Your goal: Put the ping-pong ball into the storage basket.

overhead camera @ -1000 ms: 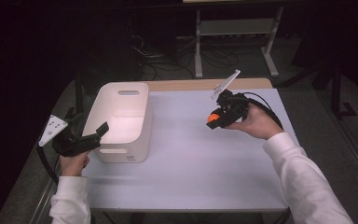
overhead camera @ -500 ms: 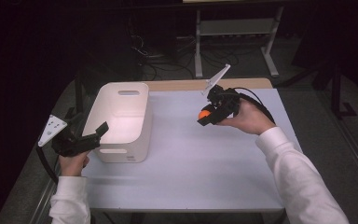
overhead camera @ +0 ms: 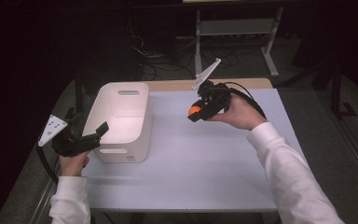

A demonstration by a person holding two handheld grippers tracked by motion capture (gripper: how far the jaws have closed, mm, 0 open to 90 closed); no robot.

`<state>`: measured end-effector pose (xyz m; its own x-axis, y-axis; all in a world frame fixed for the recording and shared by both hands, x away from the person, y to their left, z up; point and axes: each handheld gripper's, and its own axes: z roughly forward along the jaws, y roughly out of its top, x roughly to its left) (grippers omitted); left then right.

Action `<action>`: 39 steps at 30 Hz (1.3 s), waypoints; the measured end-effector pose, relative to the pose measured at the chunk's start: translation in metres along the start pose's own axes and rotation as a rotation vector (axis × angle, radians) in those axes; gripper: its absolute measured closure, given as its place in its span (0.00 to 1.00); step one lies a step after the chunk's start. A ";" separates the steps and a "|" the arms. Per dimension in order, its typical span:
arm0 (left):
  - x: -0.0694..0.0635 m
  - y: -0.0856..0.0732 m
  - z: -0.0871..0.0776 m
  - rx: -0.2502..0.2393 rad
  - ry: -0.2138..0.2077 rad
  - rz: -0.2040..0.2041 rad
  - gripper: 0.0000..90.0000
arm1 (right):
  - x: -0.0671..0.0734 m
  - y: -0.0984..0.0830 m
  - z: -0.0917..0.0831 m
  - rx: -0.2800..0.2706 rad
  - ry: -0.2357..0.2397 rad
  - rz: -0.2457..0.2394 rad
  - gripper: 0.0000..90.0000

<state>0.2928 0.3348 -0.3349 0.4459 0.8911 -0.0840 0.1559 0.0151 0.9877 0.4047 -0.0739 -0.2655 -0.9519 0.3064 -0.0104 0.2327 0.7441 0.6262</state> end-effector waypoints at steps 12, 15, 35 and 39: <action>0.001 -0.001 0.001 0.002 0.002 -0.001 0.00 | -0.001 0.014 0.008 -0.006 0.016 -0.019 0.55; 0.001 -0.001 0.001 0.004 0.002 0.001 0.00 | -0.001 0.018 0.011 -0.009 0.024 -0.022 0.55; 0.001 -0.001 0.001 0.007 0.002 0.001 0.00 | 0.004 0.041 0.028 -0.024 0.058 -0.051 0.55; 0.001 -0.001 0.001 0.006 0.003 0.003 0.00 | 0.005 0.048 0.034 -0.025 0.066 -0.059 0.55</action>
<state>0.2939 0.3354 -0.3361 0.4435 0.8927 -0.0801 0.1593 0.0094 0.9872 0.4177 -0.0166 -0.2620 -0.9750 0.2223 0.0032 0.1719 0.7446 0.6450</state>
